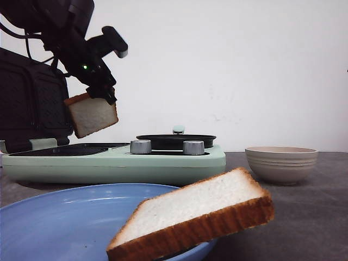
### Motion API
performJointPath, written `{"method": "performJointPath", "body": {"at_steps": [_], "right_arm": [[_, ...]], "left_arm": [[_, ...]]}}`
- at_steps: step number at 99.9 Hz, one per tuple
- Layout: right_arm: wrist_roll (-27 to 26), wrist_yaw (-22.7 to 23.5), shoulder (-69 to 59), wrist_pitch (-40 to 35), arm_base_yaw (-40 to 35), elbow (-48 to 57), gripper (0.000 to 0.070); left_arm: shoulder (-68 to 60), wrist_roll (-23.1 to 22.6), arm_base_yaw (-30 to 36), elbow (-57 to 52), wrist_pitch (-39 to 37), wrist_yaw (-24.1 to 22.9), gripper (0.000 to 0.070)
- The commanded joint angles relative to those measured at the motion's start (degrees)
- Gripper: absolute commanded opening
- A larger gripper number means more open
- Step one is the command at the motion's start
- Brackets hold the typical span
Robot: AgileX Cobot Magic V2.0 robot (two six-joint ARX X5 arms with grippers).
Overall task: Make breakfast with bread and shrimp
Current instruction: 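Lift the bread slice with the left gripper toward the toaster plates, then lower the bread onto the farther toaster plate and open the left gripper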
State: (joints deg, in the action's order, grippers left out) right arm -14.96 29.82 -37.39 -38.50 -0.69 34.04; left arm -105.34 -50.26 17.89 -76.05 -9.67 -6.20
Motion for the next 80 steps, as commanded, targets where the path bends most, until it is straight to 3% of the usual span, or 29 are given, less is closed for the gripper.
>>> {"method": "performJointPath", "body": {"at_steps": [1,57,66,80], "right_arm": [[0.8,-0.1,-0.3,0.3,0.0,0.9,0.0412],[0.8,-0.1,-0.3,0.3,0.0,0.9,0.0412],[0.8,-0.1,-0.3,0.3,0.0,0.9,0.0412],[0.8,-0.1,-0.3,0.3,0.0,0.9,0.0412]], "left_arm": [[-2.1,-1.4,0.2,-1.4,-0.7,-0.3,0.0004],[-3.0,-1.2,0.2,-1.4,3.0,-0.2,0.0008],[-3.0,-1.1,0.2,-1.4,5.2,-0.2,0.0096],[-3.0,-1.1,0.2,-1.4,7.4,-0.2,0.0318]]}}
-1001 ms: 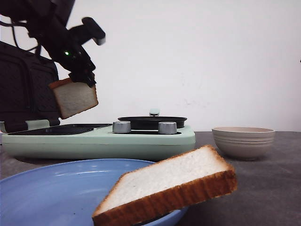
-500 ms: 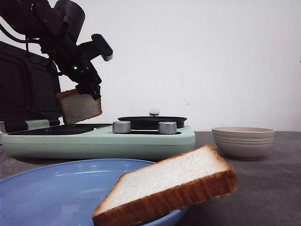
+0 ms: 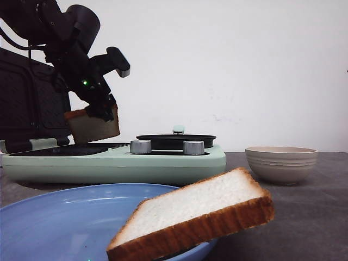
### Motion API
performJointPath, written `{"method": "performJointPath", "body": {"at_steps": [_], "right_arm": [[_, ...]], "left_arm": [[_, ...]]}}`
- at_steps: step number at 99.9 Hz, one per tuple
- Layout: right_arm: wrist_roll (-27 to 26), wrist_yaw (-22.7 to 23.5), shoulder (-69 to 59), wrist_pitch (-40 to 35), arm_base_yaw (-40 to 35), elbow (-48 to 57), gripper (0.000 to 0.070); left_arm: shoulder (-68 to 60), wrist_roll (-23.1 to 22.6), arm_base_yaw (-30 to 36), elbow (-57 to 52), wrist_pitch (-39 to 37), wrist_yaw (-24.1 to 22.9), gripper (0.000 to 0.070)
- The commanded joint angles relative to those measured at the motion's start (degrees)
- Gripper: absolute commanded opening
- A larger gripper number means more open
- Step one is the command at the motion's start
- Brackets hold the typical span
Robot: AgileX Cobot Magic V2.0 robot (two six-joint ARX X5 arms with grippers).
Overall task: Make breakfast with bread and shrimp
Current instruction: 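Lower the bread onto the farther toaster plate and open the left gripper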
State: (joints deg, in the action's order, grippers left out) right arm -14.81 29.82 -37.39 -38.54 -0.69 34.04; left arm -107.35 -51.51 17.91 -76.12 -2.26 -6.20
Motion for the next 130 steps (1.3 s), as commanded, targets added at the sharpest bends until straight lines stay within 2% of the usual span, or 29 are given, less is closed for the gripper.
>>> {"method": "performJointPath", "body": {"at_steps": [1,20,30,46,53,86,102,130], "right_arm": [[0.7,-0.1,-0.3,0.3,0.0,0.9,0.0412],[0.7,-0.1,-0.3,0.3,0.0,0.9,0.0412],[0.7,-0.1,-0.3,0.3,0.0,0.9,0.0412],[0.7,-0.1,-0.3,0.3,0.0,0.9,0.0412],[0.7,-0.1,-0.3,0.3,0.0,0.9,0.0412],[0.7,-0.1,-0.3,0.3,0.0,0.9,0.0412],[0.7,-0.1,-0.3,0.3,0.0,0.9,0.0412],[0.7,-0.1,-0.3,0.3,0.0,0.9,0.0412]], "left_arm": [[-1.0,0.2,0.2,-1.4,0.1,-0.2,0.0331],[-1.0,2.0,0.2,-1.4,2.1,-0.3,0.0557],[-1.0,2.1,0.2,-1.4,3.6,-0.2,0.0606],[-0.9,2.1,0.2,-1.4,5.7,-0.2,0.0615],[-0.7,2.1,0.2,-1.4,6.2,-0.2,0.0647],[1.6,3.2,-0.5,-1.4,9.0,0.0,0.0647],[3.0,6.2,-1.6,-1.4,9.2,0.0,0.0647],[4.1,6.1,-3.2,-1.4,12.9,0.0,0.0646]]}}
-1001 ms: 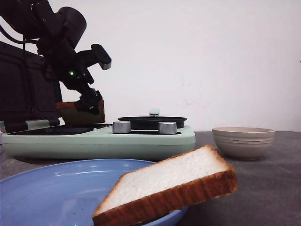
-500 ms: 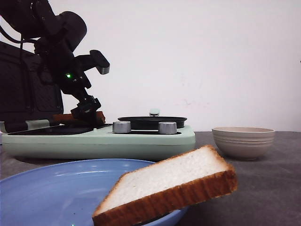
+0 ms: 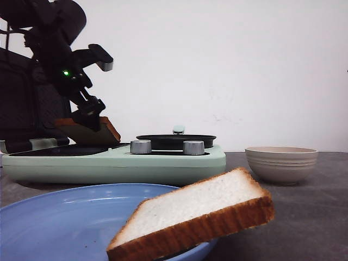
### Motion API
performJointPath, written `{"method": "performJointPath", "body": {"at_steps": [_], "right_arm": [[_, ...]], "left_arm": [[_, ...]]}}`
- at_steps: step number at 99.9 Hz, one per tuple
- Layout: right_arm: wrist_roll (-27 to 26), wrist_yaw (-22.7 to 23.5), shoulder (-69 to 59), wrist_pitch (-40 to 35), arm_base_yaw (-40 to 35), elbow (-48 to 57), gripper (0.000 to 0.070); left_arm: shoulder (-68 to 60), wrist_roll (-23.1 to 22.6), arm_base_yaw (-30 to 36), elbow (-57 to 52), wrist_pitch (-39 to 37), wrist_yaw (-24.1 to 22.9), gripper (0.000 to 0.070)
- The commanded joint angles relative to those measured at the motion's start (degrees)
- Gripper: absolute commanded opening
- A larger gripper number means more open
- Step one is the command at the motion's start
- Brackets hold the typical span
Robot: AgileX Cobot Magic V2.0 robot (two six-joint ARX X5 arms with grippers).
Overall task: Make breakfast with bread and shrimp
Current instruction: 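Lower the bread onto the farther toaster plate and open the left gripper, then raise the left gripper away from the toaster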
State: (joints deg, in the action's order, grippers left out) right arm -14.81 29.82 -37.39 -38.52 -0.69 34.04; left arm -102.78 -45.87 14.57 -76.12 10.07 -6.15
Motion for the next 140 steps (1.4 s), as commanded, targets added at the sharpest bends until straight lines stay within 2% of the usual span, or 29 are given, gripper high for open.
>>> {"method": "performJointPath", "body": {"at_steps": [1,13,30,70,78,91,125,140], "right_arm": [[0.7,-0.1,-0.3,0.3,0.0,0.9,0.0412],[0.7,-0.1,-0.3,0.3,0.0,0.9,0.0412],[0.7,-0.1,-0.3,0.3,0.0,0.9,0.0412],[0.7,-0.1,-0.3,0.3,0.0,0.9,0.0412],[0.7,-0.1,-0.3,0.3,0.0,0.9,0.0412],[0.7,-0.1,-0.3,0.3,0.0,0.9,0.0412],[0.7,-0.1,-0.3,0.3,0.0,0.9,0.0412],[0.6,-0.1,-0.3,0.3,0.0,0.9,0.0412]], "left_arm": [[-0.5,0.5,0.1,-1.4,0.7,0.0,0.0646],[-0.5,0.5,0.1,-1.4,1.7,0.5,0.0646],[-0.5,2.6,0.5,-1.4,2.1,5.1,0.0647],[-0.5,3.3,1.1,-1.4,5.6,5.1,0.0651],[-0.5,3.6,1.1,-1.4,5.8,4.7,0.07],[-0.5,3.7,1.1,-1.4,7.0,4.6,0.07],[3.8,10.1,1.2,-1.4,6.9,4.6,0.07],[8.3,15.1,1.0,-1.4,7.0,4.6,0.07]]}}
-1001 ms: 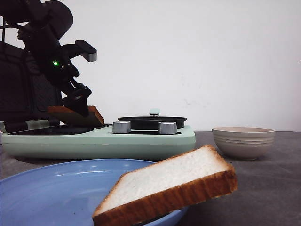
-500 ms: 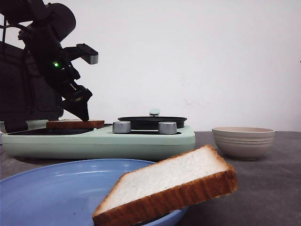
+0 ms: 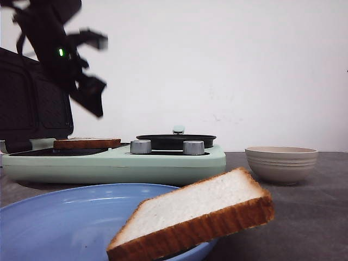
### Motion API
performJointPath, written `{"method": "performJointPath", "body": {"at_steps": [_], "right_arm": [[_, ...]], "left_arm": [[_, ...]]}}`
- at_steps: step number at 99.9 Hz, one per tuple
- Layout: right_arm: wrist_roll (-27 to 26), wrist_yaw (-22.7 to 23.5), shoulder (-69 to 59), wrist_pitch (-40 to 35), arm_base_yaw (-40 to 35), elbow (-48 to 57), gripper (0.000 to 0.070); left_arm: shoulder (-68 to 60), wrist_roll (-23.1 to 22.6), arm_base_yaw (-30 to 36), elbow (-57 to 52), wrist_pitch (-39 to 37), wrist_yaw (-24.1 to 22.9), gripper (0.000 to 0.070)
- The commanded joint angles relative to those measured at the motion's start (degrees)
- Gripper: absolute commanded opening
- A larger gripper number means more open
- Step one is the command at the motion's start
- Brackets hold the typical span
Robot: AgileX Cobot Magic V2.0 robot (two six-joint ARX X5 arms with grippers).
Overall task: Make breakfast with bread and shrimp
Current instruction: 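Raise the left gripper away from the toaster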
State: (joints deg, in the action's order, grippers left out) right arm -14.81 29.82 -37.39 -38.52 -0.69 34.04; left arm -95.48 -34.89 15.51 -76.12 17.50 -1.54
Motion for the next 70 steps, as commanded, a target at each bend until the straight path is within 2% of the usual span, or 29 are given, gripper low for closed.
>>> {"method": "performJointPath", "body": {"at_steps": [1,18,26,46,70], "right_arm": [[0.6,-0.1,-0.3,0.3,0.0,0.9,0.0412],[0.4,0.2,-0.3,0.3,0.0,0.9,0.0412],[0.2,0.2,-0.3,0.3,0.0,0.9,0.0412],[0.2,0.1,-0.3,0.3,0.0,0.9,0.0412],[-0.2,0.2,-0.3,0.3,0.0,0.9,0.0412]], "left_arm": [[1.3,4.5,0.0,-1.4,-0.5,0.0,0.07],[6.9,13.4,0.0,-1.4,0.1,0.0,0.07],[9.4,16.2,0.0,-1.4,1.3,0.0,0.07],[15.2,16.8,0.0,-1.4,7.3,0.0,0.07],[22.1,20.7,-0.2,-1.4,14.9,0.5,0.07]]}}
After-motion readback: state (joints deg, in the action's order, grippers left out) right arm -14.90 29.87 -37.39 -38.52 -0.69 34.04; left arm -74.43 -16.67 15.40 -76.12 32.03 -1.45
